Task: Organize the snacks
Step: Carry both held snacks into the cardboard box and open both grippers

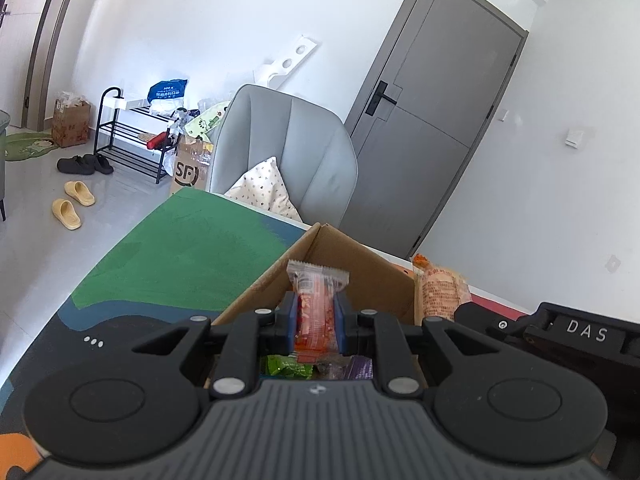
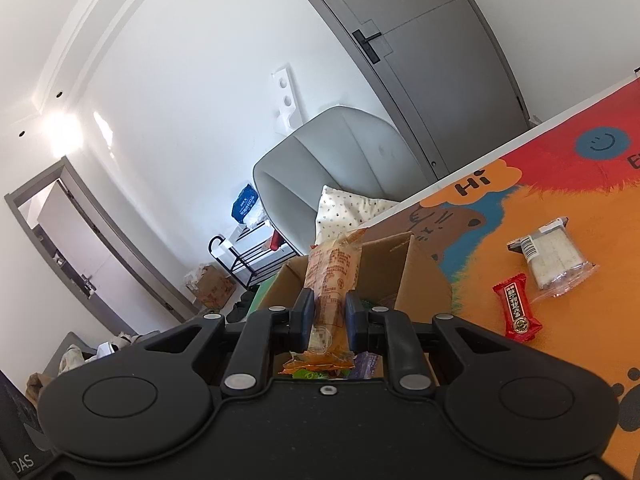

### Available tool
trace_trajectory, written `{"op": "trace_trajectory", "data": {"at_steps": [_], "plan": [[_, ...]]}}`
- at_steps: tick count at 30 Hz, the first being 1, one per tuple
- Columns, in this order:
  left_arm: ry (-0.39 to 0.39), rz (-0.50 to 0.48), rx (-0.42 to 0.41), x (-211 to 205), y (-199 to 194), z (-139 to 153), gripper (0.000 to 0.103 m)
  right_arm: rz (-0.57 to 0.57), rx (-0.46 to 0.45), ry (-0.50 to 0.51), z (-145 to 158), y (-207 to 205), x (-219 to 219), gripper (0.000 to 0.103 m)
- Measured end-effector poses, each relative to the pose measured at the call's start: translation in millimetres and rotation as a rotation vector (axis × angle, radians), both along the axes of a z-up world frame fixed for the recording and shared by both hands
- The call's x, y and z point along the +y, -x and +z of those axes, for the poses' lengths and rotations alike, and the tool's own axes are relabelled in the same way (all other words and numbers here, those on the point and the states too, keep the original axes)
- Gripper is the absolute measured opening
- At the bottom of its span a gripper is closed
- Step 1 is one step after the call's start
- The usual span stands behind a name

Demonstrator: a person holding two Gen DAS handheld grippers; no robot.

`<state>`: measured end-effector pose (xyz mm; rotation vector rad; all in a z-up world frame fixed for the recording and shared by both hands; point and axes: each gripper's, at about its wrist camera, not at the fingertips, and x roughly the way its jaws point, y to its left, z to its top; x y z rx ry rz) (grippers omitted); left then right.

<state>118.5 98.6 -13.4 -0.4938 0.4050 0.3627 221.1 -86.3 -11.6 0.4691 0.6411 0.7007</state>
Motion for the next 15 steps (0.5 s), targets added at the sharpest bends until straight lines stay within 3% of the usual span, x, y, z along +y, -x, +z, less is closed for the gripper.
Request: {"op": "trace_trajectory", "data": {"at_steps": [12,15], "plan": [[-0.015,0.041,-0.012,12,14,3,0.022,-0.048,0.024,0.026,-5,-7,24,0.019],[-0.014,0.05,-0.013,14,17,4,0.022,-0.034,0.07,0.004,-11,-11,28,0.026]]}}
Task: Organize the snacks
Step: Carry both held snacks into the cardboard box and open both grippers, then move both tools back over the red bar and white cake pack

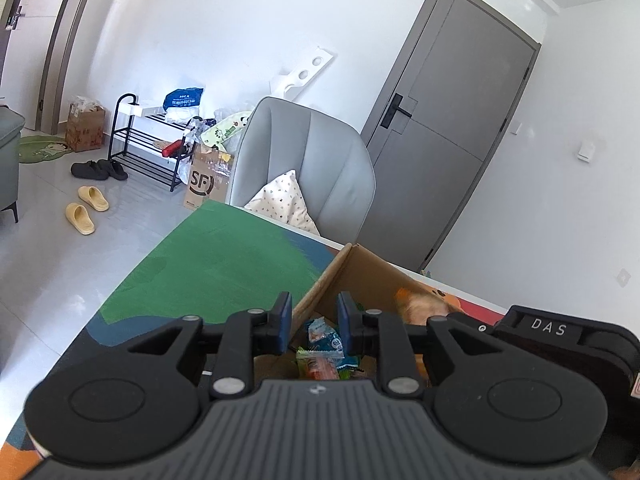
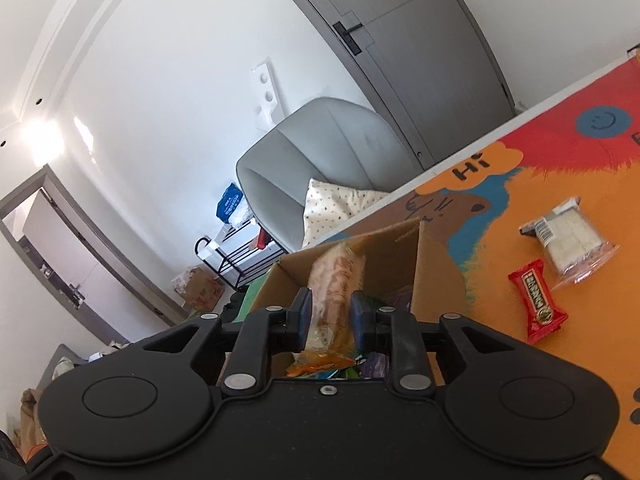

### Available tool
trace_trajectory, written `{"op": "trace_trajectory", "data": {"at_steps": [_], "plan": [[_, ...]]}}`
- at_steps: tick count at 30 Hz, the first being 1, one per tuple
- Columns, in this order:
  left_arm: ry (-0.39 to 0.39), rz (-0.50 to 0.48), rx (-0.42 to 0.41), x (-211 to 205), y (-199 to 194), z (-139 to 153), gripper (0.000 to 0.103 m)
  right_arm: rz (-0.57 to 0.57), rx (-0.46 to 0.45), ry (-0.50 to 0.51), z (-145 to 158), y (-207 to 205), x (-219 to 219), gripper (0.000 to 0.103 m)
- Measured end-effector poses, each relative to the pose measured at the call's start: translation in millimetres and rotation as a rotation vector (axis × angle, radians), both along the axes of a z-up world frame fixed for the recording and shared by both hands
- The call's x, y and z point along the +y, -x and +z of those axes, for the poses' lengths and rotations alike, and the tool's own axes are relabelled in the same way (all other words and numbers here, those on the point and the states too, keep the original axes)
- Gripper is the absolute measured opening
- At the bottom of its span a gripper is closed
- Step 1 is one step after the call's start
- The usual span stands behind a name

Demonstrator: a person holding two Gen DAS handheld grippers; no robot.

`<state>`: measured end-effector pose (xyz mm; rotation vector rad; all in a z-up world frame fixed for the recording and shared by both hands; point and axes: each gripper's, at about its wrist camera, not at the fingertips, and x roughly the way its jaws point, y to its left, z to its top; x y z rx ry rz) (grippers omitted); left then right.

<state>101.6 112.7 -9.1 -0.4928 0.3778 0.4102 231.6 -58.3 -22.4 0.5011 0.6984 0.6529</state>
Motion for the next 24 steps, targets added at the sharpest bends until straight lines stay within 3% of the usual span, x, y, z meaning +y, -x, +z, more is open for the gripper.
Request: {"op": "trace_trajectory", "data": {"at_steps": [6,11,14,17,24], "plan": [[0.004,0.0,0.004,-4,2,1,0.022,0.02,0.01,0.027,1,6,-1,0.028],[0.003,-0.005,0.006,-10,1,3,0.029,0.006,-0.007,0.04,7,11,-15,0.035],[-0.005,-0.007,0.006,-15,2,4,0.035,-0.004,-0.014,0.041,9,15,-26,0.035],[-0.011,-0.011,0.001,-21,4,6,0.048,-0.03,-0.022,0.043,10,16,-41,0.04],[-0.033,-0.032,-0.008,-47,2,12,0.07,-0.089,-0.04,0.035,15,22,-82,0.061]]}}
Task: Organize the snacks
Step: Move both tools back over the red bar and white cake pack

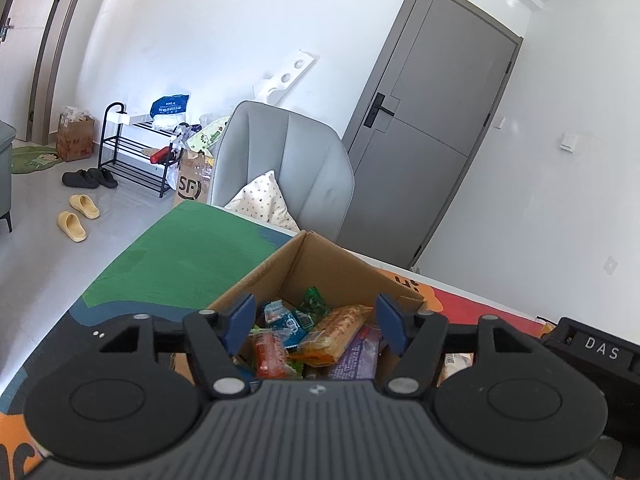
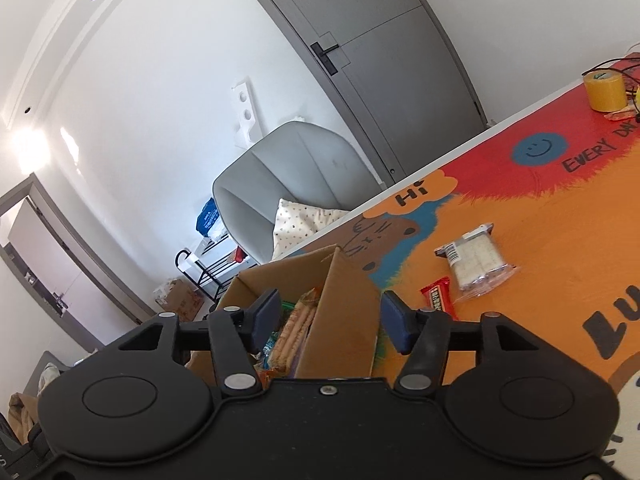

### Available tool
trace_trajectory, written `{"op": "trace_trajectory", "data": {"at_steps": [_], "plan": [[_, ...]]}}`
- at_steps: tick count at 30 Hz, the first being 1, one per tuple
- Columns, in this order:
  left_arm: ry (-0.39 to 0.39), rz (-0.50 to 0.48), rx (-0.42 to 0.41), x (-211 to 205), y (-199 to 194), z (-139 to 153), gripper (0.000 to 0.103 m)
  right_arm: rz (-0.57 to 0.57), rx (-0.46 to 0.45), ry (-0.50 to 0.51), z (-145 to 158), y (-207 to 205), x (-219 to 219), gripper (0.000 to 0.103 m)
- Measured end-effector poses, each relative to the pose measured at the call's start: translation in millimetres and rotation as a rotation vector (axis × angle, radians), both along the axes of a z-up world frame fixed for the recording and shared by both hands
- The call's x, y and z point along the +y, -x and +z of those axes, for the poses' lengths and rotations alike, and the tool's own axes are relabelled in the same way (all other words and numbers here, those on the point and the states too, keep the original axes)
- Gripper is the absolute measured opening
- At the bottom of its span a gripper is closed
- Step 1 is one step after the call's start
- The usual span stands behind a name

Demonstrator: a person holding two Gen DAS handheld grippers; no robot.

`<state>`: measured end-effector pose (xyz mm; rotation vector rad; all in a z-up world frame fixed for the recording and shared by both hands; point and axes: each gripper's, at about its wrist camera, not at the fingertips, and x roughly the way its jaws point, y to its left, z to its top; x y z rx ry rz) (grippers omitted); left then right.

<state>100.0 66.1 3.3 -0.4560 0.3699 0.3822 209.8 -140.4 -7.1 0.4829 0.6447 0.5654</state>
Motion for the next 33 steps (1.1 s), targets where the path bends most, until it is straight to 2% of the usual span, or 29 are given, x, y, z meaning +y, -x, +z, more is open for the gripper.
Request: {"op": "trace_trajectory", "data": {"at_steps": [1,3,6,12,20,22,25,33], "plan": [[-0.005,-0.003,0.0,-4,0,0,0.072,-0.009,-0.002,0.0,1,1,-6,0.064],[-0.012,-0.012,-0.003,-12,0,1,0.077,-0.032,-0.01,0.002,2,3,-17,0.076],[-0.019,-0.026,-0.003,-23,-1,3,0.082,-0.058,-0.02,0.016,2,5,-30,0.079],[-0.036,-0.069,-0.001,-43,-6,5,0.083,-0.089,-0.011,0.02,-1,6,-52,0.082],[-0.08,-0.11,0.009,-74,-16,4,0.085,-0.089,0.006,0.005,-4,2,-78,0.103],[-0.11,-0.112,0.012,-84,-19,3,0.091,-0.095,0.009,0.006,-5,1,-83,0.103],[-0.125,-0.141,0.012,-97,-24,1,0.094,-0.092,0.017,-0.003,-8,-3,-89,0.103],[-0.152,-0.209,0.052,-124,-43,-8,0.094,-0.107,0.041,-0.032,-19,-17,-110,0.103]]}}
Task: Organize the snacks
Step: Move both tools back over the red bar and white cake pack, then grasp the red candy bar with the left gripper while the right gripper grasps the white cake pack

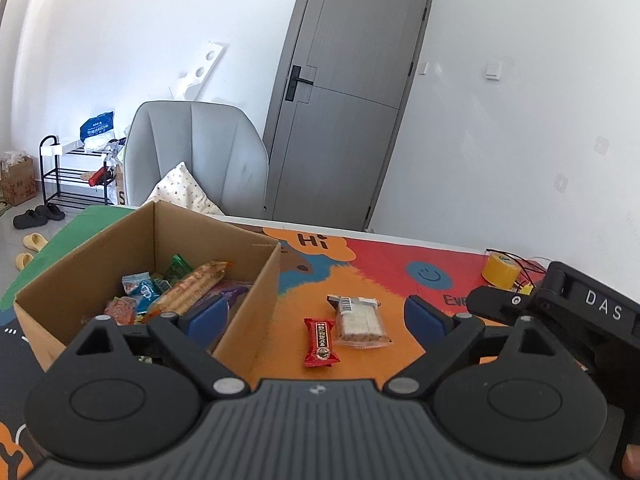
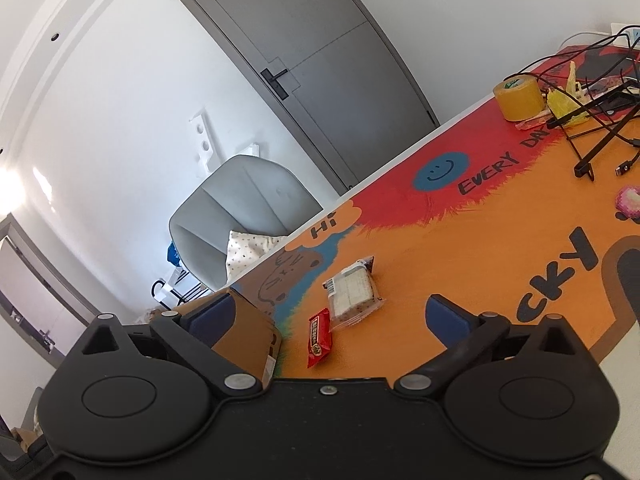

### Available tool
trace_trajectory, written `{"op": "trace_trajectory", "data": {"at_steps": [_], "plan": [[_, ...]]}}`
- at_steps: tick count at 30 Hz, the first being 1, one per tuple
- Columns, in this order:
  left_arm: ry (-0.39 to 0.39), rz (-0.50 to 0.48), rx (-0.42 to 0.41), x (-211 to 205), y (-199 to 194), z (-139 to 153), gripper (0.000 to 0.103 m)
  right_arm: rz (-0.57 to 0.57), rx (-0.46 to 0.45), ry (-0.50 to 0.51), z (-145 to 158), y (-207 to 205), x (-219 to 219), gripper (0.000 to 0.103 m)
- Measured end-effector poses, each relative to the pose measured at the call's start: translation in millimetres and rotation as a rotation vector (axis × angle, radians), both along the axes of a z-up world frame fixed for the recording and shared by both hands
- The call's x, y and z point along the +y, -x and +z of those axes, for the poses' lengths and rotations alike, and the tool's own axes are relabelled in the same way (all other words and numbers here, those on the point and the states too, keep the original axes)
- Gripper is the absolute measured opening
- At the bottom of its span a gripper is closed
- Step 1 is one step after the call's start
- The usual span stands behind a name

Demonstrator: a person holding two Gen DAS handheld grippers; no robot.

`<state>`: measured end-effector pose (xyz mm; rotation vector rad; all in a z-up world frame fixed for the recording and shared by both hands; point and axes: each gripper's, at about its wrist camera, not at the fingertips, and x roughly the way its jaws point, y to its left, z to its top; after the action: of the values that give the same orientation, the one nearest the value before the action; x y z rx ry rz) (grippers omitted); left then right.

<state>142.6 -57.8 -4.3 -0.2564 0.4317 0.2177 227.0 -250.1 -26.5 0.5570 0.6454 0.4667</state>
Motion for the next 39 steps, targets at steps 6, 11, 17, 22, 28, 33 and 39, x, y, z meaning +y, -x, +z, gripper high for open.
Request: {"op": "trace_trajectory", "data": {"at_steps": [6,11,17,22,28,33,39], "plan": [[-0.02,-0.045,0.017,-17,-15,-6,0.094,-0.005,0.023,-0.026,-11,-15,-13,0.103],[-0.016,-0.036,0.047,-24,-29,-13,0.088,0.012,0.028,-0.021,-15,-27,-15,0.103],[0.011,-0.029,0.092,-24,-46,-21,0.073,0.028,0.035,-0.016,-18,-40,-15,0.103],[0.028,-0.021,0.123,-21,-60,-26,0.064,0.036,0.046,-0.006,-20,-51,-10,0.102],[0.045,-0.015,0.159,-18,-76,-34,0.056,0.058,0.052,0.021,-20,-63,1,0.099],[0.059,-0.007,0.183,-16,-88,-43,0.053,0.072,0.074,0.039,-24,-74,11,0.096],[0.065,0.003,0.219,-15,-100,-56,0.051,0.084,0.093,0.059,-28,-84,20,0.095]]}}
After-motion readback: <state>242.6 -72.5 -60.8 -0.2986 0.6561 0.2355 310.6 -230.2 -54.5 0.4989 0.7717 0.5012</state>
